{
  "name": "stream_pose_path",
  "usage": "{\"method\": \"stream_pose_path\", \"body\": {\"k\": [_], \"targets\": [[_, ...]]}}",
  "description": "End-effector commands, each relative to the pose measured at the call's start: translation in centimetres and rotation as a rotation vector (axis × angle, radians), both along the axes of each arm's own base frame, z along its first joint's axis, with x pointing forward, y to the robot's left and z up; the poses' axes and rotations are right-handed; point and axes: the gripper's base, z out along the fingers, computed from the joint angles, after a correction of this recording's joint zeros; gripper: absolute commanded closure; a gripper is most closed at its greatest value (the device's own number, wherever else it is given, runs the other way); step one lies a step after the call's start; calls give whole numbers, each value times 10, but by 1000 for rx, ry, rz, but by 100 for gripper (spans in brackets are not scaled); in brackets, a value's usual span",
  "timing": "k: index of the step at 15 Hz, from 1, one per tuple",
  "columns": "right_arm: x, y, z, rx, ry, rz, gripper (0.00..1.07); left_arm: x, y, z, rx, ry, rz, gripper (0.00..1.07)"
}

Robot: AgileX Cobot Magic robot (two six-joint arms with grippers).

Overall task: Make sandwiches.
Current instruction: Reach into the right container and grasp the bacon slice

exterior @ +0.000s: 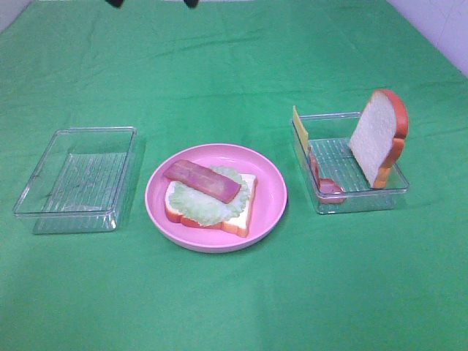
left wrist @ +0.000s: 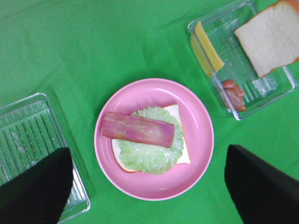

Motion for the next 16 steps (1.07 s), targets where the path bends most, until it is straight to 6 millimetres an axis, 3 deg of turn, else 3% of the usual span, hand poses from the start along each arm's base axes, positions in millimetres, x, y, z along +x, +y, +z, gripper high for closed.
{"method": "stream_pose_path", "body": {"k": [1,4,7,8,10,16], "targets": [[-1,0,1,-14,-18,-1,30,-41,24,38,-2,-37,-28,23],[-1,0,1,-14,-18,-1,30,-83,51,55,-16,-76,-39,23],[-1,0,1,-14,-18,-1,30,-136,84,51,-16,-81,-38,23],[-1,0,1,-14,-18,-1,30,-161,100,44,-15,-82,-37,23],[-1,0,1,-14,-18,-1,30,-190,119,32,-11,-86,-35,23],[-1,0,1,-14,-18,-1,30,-262,169,-32,18,-112,-20,23]]}}
